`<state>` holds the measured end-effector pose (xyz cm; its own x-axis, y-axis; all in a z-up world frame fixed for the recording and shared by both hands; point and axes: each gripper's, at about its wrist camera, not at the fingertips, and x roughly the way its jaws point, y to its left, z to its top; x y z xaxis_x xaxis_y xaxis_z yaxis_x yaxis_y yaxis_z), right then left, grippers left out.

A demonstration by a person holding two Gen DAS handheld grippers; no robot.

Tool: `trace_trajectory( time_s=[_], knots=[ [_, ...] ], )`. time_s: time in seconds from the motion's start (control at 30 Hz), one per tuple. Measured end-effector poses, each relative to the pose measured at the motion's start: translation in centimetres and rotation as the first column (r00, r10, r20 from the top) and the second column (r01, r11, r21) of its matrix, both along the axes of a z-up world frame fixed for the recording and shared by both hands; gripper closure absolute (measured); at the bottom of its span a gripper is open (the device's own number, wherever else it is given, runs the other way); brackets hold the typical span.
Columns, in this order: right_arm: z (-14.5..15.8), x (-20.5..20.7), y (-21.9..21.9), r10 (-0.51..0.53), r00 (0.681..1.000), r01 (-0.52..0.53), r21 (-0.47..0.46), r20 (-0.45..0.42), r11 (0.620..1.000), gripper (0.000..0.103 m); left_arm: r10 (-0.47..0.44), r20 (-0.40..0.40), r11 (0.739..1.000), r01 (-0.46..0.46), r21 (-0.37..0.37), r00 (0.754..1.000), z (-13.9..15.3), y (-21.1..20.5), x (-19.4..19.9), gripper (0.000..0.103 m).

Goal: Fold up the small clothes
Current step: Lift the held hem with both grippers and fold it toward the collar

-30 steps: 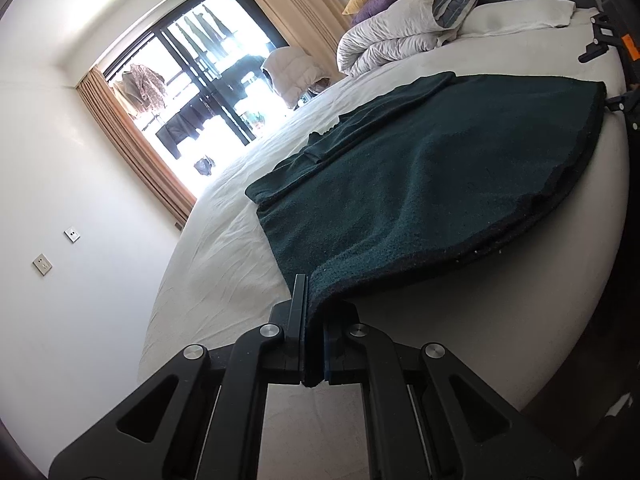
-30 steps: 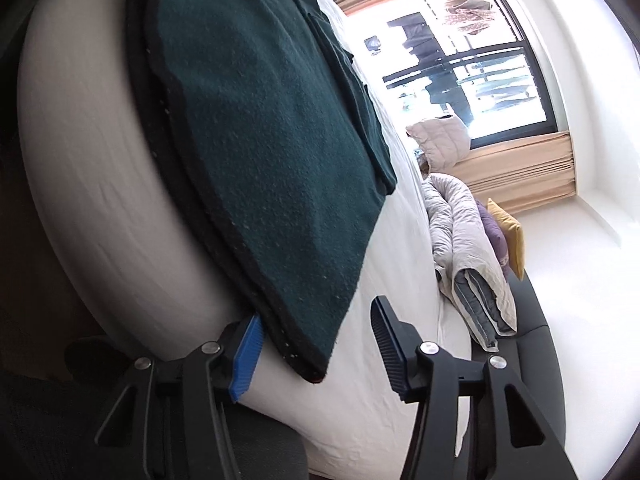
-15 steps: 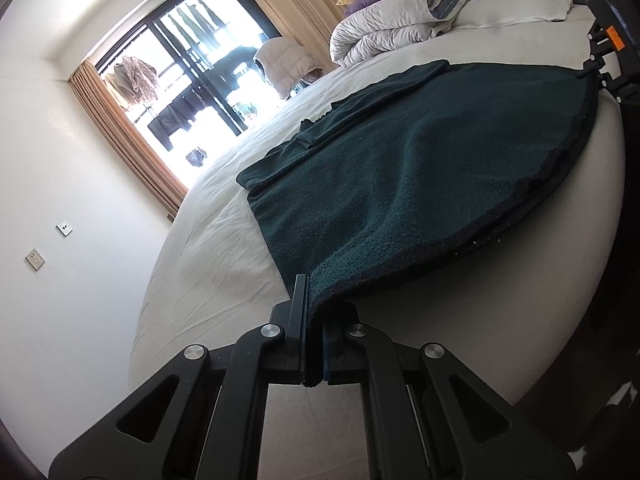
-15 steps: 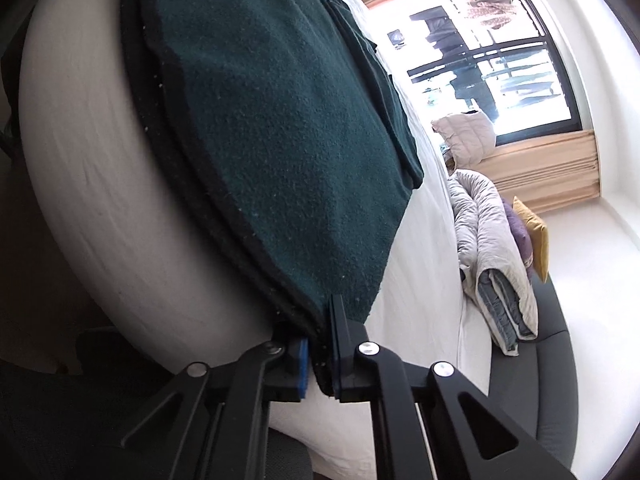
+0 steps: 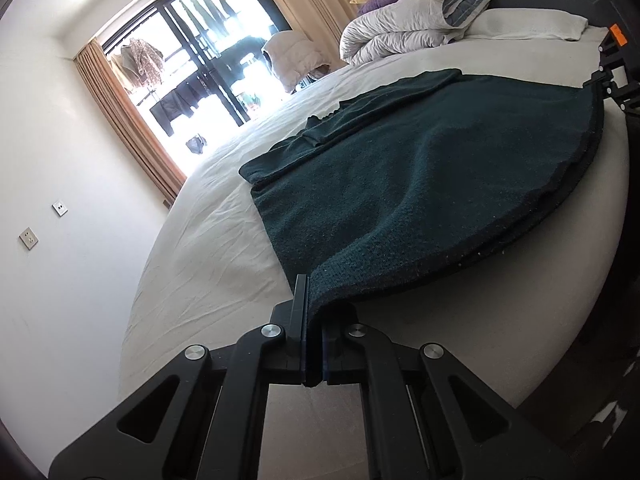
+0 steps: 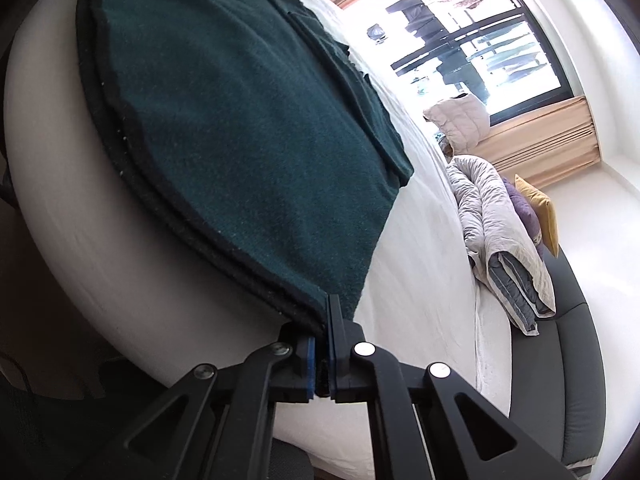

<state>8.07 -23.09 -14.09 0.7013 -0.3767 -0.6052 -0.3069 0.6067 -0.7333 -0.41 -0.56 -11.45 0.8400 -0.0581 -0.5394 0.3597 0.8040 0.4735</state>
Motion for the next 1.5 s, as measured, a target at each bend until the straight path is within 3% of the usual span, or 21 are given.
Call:
trace_trajectory(
  time_s=[0.6, 0.93, 1.5],
  knots=[
    [3.6, 2.6, -0.2, -0.032, 0.996, 0.027, 0.063, 0.088, 0.998, 0.099, 0.049, 0.037, 0.996, -0.046, -0.079, 0.998, 3.0, 0.3, 3.1, 0.1],
    [5.5, 4.4, -0.7, -0.055, 0.991, 0.039, 0.123, 0.126, 0.992, 0.099, 0.052, 0.061, 0.996, -0.047, -0.077, 0.997, 4.7, -0.2, 5.5, 0.1],
    [9.9, 12.1, -3.0, -0.086, 0.98, 0.044, 0.225, 0.182, 0.973, 0.1, 0.104, 0.074, 0.99, -0.096, -0.104, 0.992, 8.2, 0.0, 14.0, 0.1]
  ],
)
